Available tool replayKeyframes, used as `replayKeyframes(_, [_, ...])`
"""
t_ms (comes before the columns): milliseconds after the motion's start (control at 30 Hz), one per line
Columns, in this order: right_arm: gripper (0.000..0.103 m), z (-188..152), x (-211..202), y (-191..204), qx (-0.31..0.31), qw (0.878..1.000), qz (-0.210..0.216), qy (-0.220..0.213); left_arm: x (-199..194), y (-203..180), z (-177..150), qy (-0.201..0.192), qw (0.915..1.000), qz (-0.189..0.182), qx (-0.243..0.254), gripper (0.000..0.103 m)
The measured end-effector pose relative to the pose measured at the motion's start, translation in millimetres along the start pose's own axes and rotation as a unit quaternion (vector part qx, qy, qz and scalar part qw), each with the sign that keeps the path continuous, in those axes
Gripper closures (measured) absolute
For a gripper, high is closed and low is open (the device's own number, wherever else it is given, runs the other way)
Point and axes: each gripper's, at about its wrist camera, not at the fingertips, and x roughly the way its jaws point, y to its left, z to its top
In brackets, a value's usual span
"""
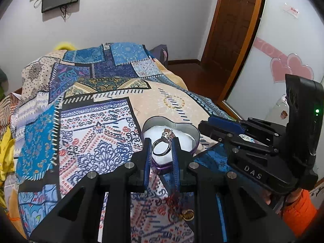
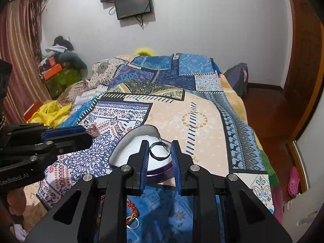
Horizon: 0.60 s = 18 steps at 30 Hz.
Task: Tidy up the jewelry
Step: 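Lower both rings into the heart tin and open both tools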
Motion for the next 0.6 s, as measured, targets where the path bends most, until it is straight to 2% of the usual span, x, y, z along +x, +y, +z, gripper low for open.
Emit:
replayKeyframes(300, [0.083,0.2,19.0,-7.1,0.0,0.999,0.021,0.032,37.5,6.6,-0.1,0.044,0.999,-0.009,0.0,0.085])
replayKeyframes(600, [0.083,-1.1,28.0,-6.4,-0.009,0.998,0.028,0.052,48.5,8.4,-2.3,0.057,0.9983,-0.009,-0.004,0.084])
